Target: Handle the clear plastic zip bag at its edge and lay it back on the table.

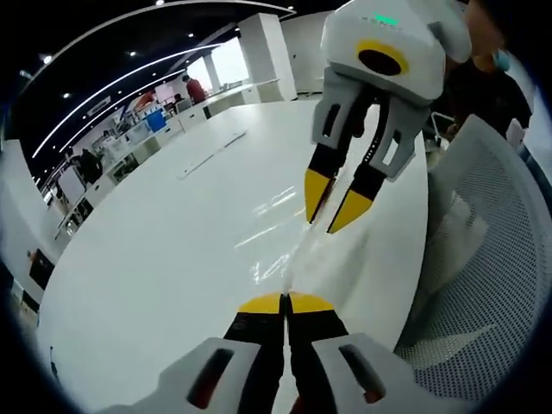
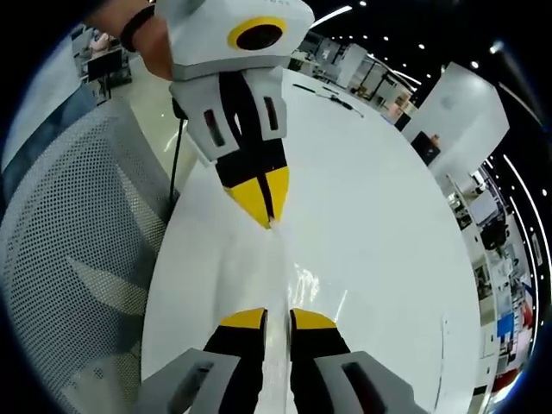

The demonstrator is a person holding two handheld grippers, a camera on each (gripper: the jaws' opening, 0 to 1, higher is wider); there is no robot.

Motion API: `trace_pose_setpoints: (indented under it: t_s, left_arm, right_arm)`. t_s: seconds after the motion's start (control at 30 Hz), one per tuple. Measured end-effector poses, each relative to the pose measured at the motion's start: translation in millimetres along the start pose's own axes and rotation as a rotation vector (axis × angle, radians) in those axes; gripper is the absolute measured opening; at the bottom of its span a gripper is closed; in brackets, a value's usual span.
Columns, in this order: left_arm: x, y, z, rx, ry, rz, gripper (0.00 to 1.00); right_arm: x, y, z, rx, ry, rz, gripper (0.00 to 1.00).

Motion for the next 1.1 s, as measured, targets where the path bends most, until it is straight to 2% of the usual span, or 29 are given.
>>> trace_pose_setpoints:
  t_s: [0.4, 0.53, 0.83, 1.1]
  left_arm:
    - [5.9, -1.0, -1.6, 0.014, 0.006, -0.011, 0.0]
    - [6.6, -2.3, -1.1, 0.022, 0.005, -0.018, 0.0]
    - [7.2, -1.9, -0.3, 0.04, 0.0, -0.024, 0.0]
    - [8.0, -6.7, 1.1, 0.074, 0.009, -0.041, 0.0]
  right_arm:
    - [-11.2, -6.5, 11.2, 0.007, -0.035, -0.026, 0.21]
    - [-11.9, -6.7, 14.5, -0.003, -0.039, -0.031, 0.22]
    - [-7.6, -5.6, 34.3, -0.042, -0.065, -0.031, 0.21]
    - [1.6, -3.0, 47.9, -0.092, -0.07, -0.008, 0.15]
Point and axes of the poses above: the point that each gripper's makers call its tool centre point, and the gripper's own axes: x roughly forward along the fingers, y roughly to its left, z roughly out of its top, the point moved 3 cm from there along -x, roughly backward along the fingers, and after that the axes turned 6 degrees about -z, right-handed, at the moved point
